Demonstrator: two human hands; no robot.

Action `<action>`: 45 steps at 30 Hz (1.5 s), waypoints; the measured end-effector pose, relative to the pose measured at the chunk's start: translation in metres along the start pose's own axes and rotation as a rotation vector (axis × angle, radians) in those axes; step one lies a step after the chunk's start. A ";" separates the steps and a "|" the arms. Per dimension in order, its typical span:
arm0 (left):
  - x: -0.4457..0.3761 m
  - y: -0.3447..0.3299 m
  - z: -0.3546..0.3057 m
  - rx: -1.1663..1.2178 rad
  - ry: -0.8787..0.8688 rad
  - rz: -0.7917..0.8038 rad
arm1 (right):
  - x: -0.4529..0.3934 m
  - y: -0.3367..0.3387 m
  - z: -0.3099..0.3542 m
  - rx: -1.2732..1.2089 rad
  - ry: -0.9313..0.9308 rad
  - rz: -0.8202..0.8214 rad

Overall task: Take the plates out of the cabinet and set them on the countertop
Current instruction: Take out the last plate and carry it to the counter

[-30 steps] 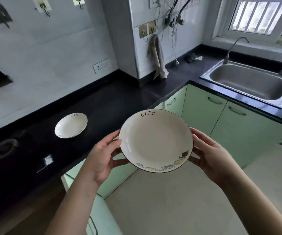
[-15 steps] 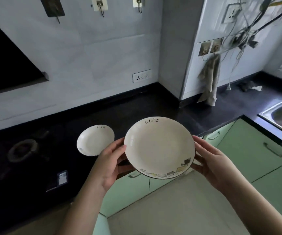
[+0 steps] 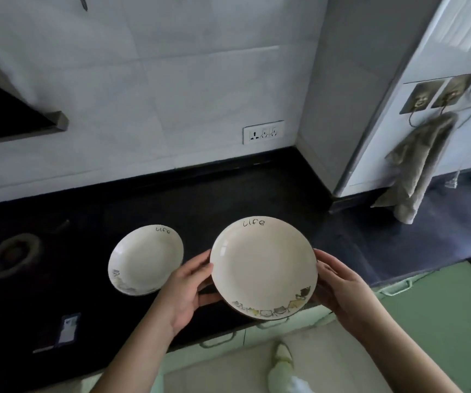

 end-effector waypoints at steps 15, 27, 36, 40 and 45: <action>-0.104 -0.016 0.061 0.088 0.147 -0.389 | -0.169 0.041 -0.016 0.145 -0.224 0.033; -0.161 -0.006 0.063 -0.012 0.235 -0.461 | -0.221 0.038 -0.027 0.186 -0.254 -0.028; -0.175 -0.002 0.066 0.001 0.280 -0.450 | -0.233 0.037 -0.030 0.186 -0.276 -0.079; -0.176 -0.004 0.071 0.000 0.298 -0.443 | -0.233 0.044 -0.036 0.193 -0.294 -0.089; -0.175 -0.003 0.074 -0.018 0.307 -0.434 | -0.232 0.046 -0.040 0.195 -0.297 -0.087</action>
Point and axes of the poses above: each hand's wrist, its own x-axis away from the middle knuckle, its own y-axis out of the back of the hand, z = x × y, the point moved 9 cm from there along -x, towards the middle knuckle, and after that the axes turned 2 degrees about -y, right-handed, at the moved point
